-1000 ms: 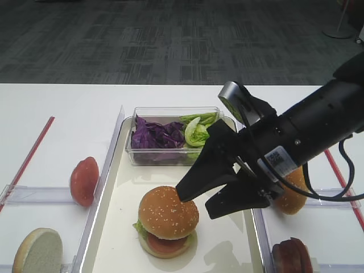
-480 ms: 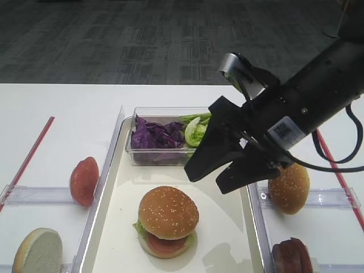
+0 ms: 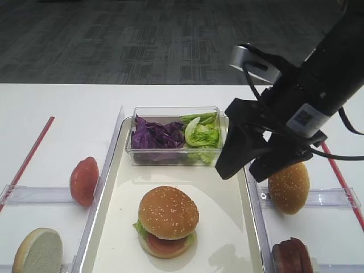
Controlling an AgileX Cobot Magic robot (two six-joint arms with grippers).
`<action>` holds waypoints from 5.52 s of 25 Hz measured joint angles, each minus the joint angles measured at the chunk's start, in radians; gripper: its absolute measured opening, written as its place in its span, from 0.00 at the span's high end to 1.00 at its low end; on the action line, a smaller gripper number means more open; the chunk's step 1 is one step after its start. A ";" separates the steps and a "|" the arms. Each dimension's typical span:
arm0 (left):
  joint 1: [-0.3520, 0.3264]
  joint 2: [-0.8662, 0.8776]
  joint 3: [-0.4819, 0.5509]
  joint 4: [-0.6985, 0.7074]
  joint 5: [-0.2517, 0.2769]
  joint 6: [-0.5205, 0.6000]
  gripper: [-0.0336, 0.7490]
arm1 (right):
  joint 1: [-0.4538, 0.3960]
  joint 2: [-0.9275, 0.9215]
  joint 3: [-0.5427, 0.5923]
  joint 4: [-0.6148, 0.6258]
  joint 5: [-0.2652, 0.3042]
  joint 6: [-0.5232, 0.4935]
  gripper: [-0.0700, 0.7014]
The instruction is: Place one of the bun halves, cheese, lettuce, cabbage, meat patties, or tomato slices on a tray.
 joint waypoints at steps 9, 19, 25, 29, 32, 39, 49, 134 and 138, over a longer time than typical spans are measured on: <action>0.000 0.000 0.000 0.000 0.000 0.000 0.40 | -0.121 -0.035 -0.002 -0.121 0.005 0.058 0.25; 0.000 0.000 0.000 0.000 0.000 0.000 0.40 | -0.227 -0.156 -0.002 -0.425 0.014 0.200 0.25; 0.000 0.000 0.000 0.000 0.000 0.000 0.40 | -0.227 -0.278 -0.002 -0.563 0.025 0.272 0.25; 0.000 0.000 0.000 0.000 0.000 0.000 0.40 | -0.227 -0.366 -0.002 -0.664 0.033 0.338 0.25; 0.000 0.000 0.000 0.000 0.000 0.000 0.40 | -0.227 -0.437 -0.002 -0.721 0.036 0.369 0.25; 0.000 0.000 0.000 0.000 0.000 0.000 0.40 | -0.228 -0.603 -0.002 -0.739 0.047 0.424 0.25; 0.000 0.000 0.000 0.000 0.000 0.000 0.40 | -0.228 -0.790 -0.002 -0.739 0.060 0.462 0.25; 0.000 0.000 0.000 0.000 0.000 0.000 0.40 | -0.228 -1.560 0.586 -0.559 -0.081 0.321 0.33; 0.000 0.000 0.000 0.000 0.000 0.000 0.40 | -0.228 -1.569 0.586 -0.554 -0.081 0.321 0.34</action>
